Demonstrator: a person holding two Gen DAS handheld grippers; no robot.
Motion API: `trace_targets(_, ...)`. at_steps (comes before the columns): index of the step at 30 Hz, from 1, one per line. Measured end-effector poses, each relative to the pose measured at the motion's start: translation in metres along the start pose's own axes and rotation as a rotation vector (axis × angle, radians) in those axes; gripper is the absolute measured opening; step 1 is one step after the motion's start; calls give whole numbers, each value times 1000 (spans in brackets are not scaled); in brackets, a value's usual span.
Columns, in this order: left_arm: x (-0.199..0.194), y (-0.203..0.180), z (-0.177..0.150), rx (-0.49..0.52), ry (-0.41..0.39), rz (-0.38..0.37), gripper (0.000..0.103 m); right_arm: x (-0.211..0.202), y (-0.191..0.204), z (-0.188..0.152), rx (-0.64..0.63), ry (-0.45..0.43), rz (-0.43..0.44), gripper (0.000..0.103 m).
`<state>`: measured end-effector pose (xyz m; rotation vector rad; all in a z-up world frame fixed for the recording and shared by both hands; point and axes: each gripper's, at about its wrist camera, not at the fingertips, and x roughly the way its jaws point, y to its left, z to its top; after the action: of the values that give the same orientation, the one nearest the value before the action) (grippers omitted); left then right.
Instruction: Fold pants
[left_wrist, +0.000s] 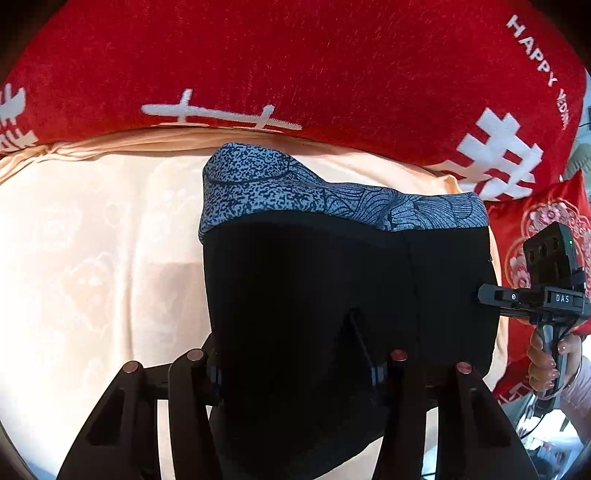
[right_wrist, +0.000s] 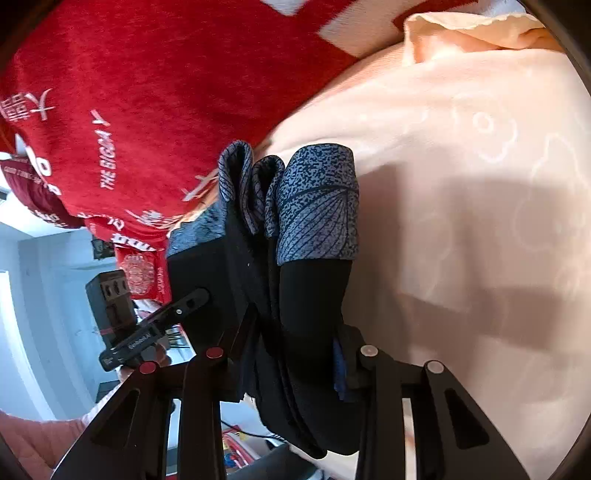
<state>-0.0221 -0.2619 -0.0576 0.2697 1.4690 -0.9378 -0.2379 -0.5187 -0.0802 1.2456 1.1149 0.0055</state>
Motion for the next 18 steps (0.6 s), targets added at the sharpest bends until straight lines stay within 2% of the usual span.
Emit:
trace_targets(7, -36, 10, -39, 14, 19, 11, 55, -2, 27, -49, 31, -10, 32, 37)
trace_targets(11, -32, 28, -63, -3, 41, 10, 55, 5, 32, -80, 41, -3, 24, 37)
trace_targets(14, -14, 42, -77, 10, 55, 40, 55, 23, 28, -94, 64, 11, -9, 37)
trace_targets(16, -3, 55, -84, -5, 48, 52, 66, 41, 26, -95, 71, 28, -47, 37)
trace_targets(18, -1, 63, -85, -9, 11, 67, 83, 52, 15, -98, 61, 42, -121, 41)
